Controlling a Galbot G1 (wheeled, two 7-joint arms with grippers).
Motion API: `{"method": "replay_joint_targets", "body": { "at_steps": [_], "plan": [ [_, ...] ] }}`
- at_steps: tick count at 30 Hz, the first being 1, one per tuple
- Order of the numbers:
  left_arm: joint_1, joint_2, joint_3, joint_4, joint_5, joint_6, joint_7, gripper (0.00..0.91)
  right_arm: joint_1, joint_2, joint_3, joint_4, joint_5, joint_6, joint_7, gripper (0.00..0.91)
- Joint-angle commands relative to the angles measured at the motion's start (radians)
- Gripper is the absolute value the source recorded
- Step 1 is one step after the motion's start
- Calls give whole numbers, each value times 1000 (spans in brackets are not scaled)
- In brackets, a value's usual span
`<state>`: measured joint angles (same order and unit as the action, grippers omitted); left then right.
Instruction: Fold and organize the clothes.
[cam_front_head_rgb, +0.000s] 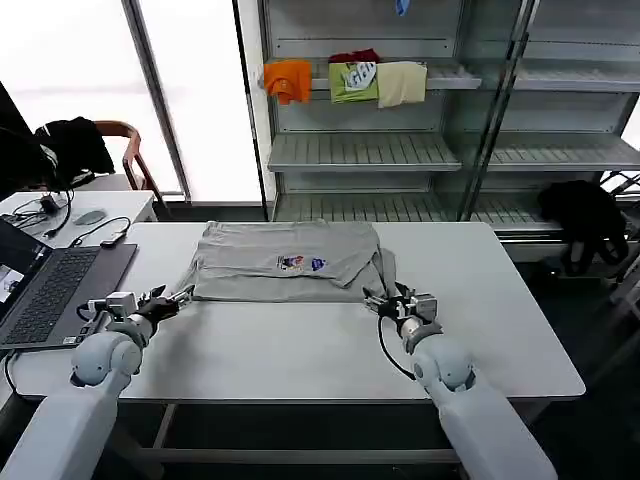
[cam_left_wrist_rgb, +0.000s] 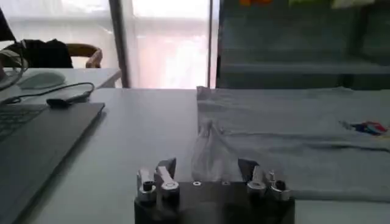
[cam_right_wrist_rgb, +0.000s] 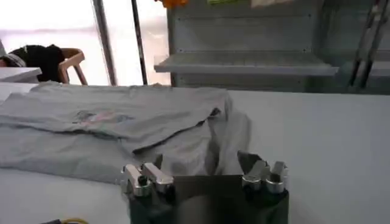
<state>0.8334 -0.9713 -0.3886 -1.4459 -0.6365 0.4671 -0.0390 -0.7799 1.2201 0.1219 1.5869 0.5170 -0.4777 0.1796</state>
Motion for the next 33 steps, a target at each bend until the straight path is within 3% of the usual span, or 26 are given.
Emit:
{"method": "replay_joint_targets", "body": {
  "at_steps": [1, 3, 4, 5, 7, 8, 9, 10, 13, 15, 25, 33],
  "plan": [
    [-24, -7, 5, 76, 17, -10, 14, 595, 17, 20, -3, -77, -18, 9, -6, 826],
    [-23, -10, 6, 78, 19, -12, 16, 564, 18, 21, -4, -82, -18, 10, -8, 816],
    [-23, -11, 6, 78, 19, -12, 17, 443, 18, 20, -6, -84, -21, 11, -12, 786],
    [-22, -12, 6, 78, 20, -12, 17, 262, 18, 18, -6, -85, -24, 12, -16, 766],
    [-21, -12, 6, 77, 19, -12, 18, 111, 18, 15, -13, -85, -26, 12, -22, 746],
    [-20, -11, 6, 77, 19, -12, 18, 71, 18, 15, -14, -85, -25, 12, -24, 564],
    [-19, -11, 7, 76, 19, -12, 19, 40, 17, 15, -16, -84, -27, 12, -26, 494],
    [-19, -10, 7, 77, 19, -12, 21, 40, 16, 16, -18, -82, -29, 13, -29, 312],
    [-16, -7, 8, 72, 19, -13, 26, 20, 14, 16, -20, -74, -33, 17, -30, 81],
    [-13, -4, 9, 62, 20, -16, 28, 20, 15, 13, -21, -67, -33, 17, -29, 10],
    [-7, 7, 10, 24, 19, -23, 27, 10, 12, 3, -22, -48, -35, 17, -31, 0],
    [86, 76, -23, -125, -32, 5, -16, 10, -27, -85, -17, 97, 18, -32, -11, 0]
  ]
}}
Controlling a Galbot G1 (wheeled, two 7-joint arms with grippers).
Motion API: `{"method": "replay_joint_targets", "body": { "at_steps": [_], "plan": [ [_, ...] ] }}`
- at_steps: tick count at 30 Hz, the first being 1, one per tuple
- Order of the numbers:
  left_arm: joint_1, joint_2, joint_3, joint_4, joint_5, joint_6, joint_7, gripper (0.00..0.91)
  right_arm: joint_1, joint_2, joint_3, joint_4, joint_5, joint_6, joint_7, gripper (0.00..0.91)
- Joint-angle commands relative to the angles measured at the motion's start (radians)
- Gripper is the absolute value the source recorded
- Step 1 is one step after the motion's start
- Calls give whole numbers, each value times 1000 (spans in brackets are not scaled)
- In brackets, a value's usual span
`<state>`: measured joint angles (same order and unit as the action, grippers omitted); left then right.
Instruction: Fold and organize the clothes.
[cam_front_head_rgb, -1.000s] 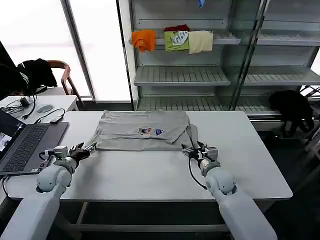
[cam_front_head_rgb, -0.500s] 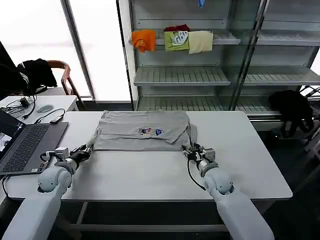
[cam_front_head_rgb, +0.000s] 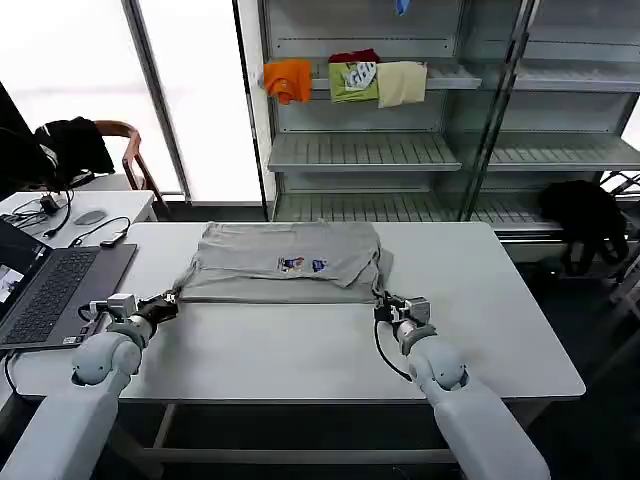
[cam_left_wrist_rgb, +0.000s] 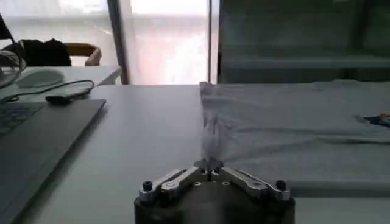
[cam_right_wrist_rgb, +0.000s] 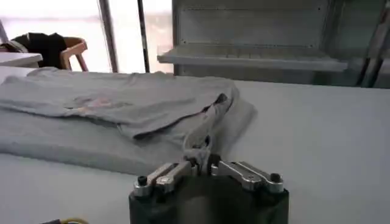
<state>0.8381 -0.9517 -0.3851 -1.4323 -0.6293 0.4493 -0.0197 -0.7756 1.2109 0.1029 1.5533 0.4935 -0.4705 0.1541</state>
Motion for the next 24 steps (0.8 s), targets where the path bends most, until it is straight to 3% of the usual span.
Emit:
{"method": "replay_joint_targets", "body": {
  "at_steps": [1, 8, 12, 24],
  "plan": [
    [97, 65, -38, -166, -48, 29, -46, 10, -42, -92, 3, 153, 46, -49, 18, 0],
    [305, 114, -113, -376, -65, 69, -152, 10, -137, -248, 36, 351, 121, -82, 33, 0],
    [412, 92, -138, -466, -53, 74, -245, 10, -243, -310, 45, 462, 125, -80, 45, 0],
    [675, 12, -157, -675, 7, 76, -546, 10, -490, -353, 125, 614, 109, -64, 59, 0]
  ]
}}
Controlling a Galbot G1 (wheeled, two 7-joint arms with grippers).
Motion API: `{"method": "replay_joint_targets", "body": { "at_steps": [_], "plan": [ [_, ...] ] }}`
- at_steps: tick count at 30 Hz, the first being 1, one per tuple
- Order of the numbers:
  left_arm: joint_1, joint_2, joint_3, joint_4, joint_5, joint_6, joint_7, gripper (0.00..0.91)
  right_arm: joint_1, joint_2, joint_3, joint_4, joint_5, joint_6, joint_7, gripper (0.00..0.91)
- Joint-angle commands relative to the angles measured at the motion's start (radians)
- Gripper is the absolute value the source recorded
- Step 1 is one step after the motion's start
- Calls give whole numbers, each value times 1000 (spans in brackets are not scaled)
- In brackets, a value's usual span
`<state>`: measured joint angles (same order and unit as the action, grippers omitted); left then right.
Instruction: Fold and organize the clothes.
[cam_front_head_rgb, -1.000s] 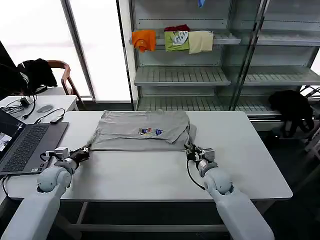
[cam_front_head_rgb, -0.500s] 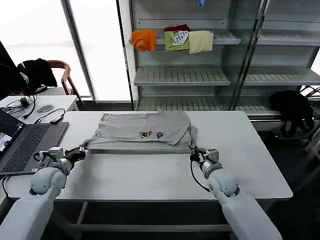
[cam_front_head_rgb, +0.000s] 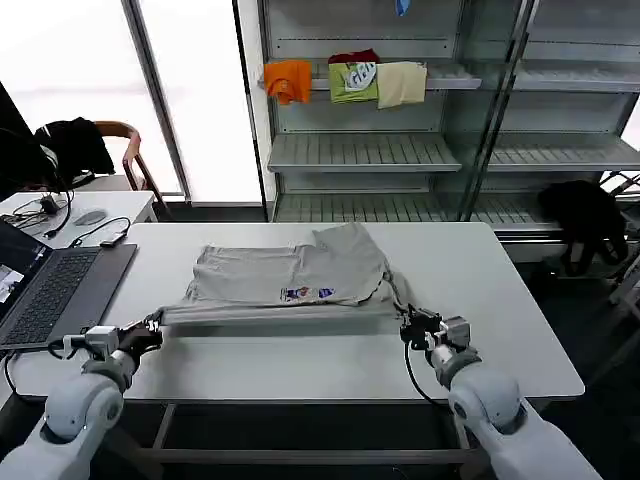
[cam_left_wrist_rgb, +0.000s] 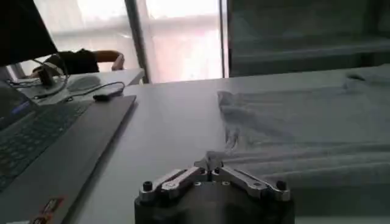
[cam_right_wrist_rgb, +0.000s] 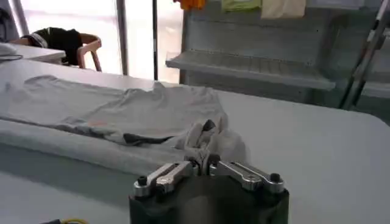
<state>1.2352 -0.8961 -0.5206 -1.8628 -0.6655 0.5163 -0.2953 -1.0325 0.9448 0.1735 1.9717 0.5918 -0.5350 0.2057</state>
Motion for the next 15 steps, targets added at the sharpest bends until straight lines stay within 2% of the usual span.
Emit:
{"method": "replay_joint_targets", "body": {
  "at_steps": [1, 13, 14, 15],
  "plan": [
    [290, -51, -19, -260, 55, 9, -293, 20, -251, -90, 62, 200, 6, 4, 6, 0],
    [320, -50, -10, -306, 86, 17, -333, 20, -421, -94, 102, 246, -34, 57, 15, 0],
    [320, -50, -9, -307, 88, 17, -331, 30, -432, -90, 103, 247, -42, 68, 18, 0],
    [320, -49, -6, -308, 88, 18, -330, 91, -435, -87, 103, 245, -47, 75, 18, 0]
  ]
}}
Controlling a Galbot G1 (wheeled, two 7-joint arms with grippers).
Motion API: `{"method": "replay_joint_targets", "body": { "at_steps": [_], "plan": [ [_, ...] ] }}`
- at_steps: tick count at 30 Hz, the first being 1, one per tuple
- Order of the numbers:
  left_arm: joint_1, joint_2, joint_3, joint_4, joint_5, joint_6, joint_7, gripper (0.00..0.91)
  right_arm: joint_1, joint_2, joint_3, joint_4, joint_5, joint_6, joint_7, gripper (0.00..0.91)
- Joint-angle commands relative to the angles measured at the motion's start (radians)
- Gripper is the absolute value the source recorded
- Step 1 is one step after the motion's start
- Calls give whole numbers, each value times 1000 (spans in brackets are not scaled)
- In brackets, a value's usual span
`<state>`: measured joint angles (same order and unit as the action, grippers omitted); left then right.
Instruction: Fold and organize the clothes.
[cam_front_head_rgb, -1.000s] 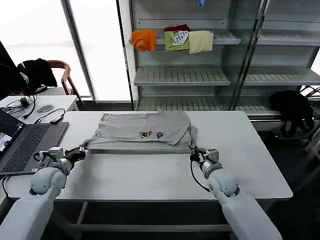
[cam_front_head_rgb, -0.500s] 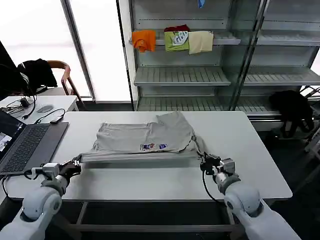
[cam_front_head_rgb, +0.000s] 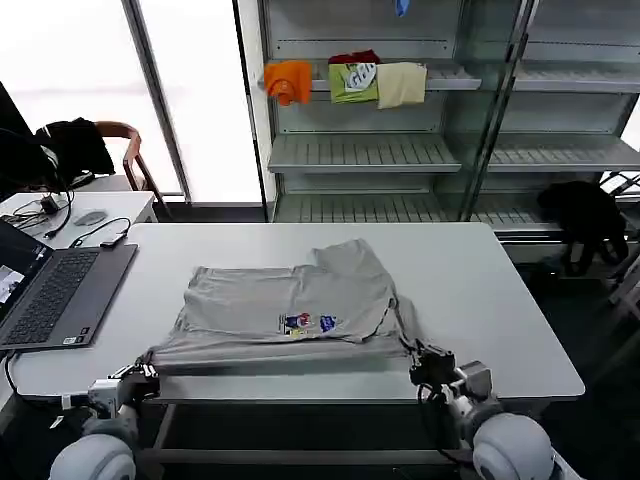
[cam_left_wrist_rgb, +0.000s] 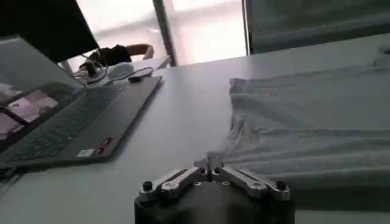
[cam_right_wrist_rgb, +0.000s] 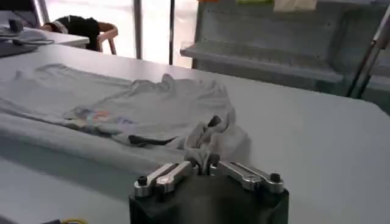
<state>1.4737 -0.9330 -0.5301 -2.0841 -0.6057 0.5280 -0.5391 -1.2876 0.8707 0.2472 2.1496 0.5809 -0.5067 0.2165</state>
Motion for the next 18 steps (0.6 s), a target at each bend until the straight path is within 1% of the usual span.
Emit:
{"method": "replay_joint_targets", "body": {
  "at_steps": [1, 2, 3, 9, 12, 13, 14, 15, 18],
  "plan": [
    [79, -13, 6, -87, 29, 12, -85, 272, -182, -11, 31, 65, -41, 50, 7, 30],
    [74, -14, 9, -86, 32, 19, -86, 504, -187, -9, 30, 57, -45, 56, 10, 272],
    [71, -15, 11, -86, 37, 22, -88, 907, -190, -8, 29, 55, -45, 58, 10, 907],
    [82, -17, 16, -122, 76, 21, -105, 907, -213, -7, 37, 74, -45, 47, 24, 907],
    [81, -9, 11, -167, 78, 22, -114, 907, -213, -21, 73, 104, -22, 37, 38, 907],
    [71, 0, 8, -180, 78, 22, -112, 907, -211, -30, 83, 117, -2, 27, 49, 907],
    [61, 7, 7, -192, 77, 23, -112, 907, -212, -47, 115, 135, 26, 10, 61, 907],
    [50, 11, 6, -197, 77, 23, -111, 907, -213, -51, 122, 140, 33, 8, 64, 907],
    [7, 30, 2, -211, 49, 23, -93, 907, -237, -84, 188, 201, 74, 3, 111, 907]
  ]
}}
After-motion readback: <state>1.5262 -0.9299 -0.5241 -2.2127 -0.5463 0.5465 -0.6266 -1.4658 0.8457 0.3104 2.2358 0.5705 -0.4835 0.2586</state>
